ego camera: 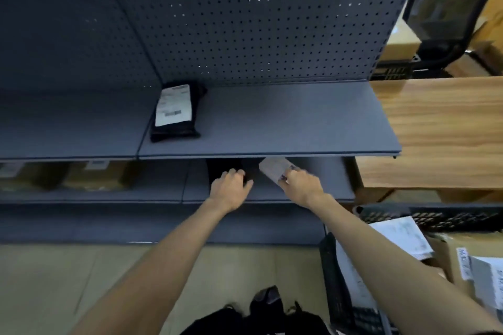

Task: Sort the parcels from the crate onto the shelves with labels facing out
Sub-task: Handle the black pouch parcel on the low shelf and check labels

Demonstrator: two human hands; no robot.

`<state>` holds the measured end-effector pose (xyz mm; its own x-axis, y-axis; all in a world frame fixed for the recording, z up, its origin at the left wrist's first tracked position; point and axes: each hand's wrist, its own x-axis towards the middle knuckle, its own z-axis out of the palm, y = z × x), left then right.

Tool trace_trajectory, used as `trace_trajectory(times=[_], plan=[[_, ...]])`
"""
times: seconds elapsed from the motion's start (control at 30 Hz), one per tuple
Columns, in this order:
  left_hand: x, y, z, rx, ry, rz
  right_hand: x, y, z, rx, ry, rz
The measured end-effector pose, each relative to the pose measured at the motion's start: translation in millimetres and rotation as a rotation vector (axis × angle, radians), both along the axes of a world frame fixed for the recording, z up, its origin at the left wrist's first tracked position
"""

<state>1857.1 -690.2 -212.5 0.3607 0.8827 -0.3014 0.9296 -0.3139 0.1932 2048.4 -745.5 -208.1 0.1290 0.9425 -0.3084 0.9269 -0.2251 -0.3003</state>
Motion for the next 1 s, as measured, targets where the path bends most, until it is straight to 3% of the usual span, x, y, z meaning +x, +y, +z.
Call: trace_trajectory(times=[0.23, 0.43, 0.67, 1.0], plan=[[-94.2, 20.8, -12.0, 0.013, 0.034, 0.118, -91.6, 30.9, -12.8, -0.033, 0.024, 0.050], [-128.7, 52.8, -45.3, -0.008, -0.031, 0.144, -135.6, 60.3, -49.4, -0.048, 0.005, 0.014], [-132.7, 91.9, -117.9, -0.025, -0.076, 0.152, -142.0, 111.1, -130.9, -0.067, 0.109, -0.099], [-117.4, 122.1, -207.1, -0.143, -0.226, 0.345, -124.9, 172.1, -232.3, -0.028, 0.274, -0.298]])
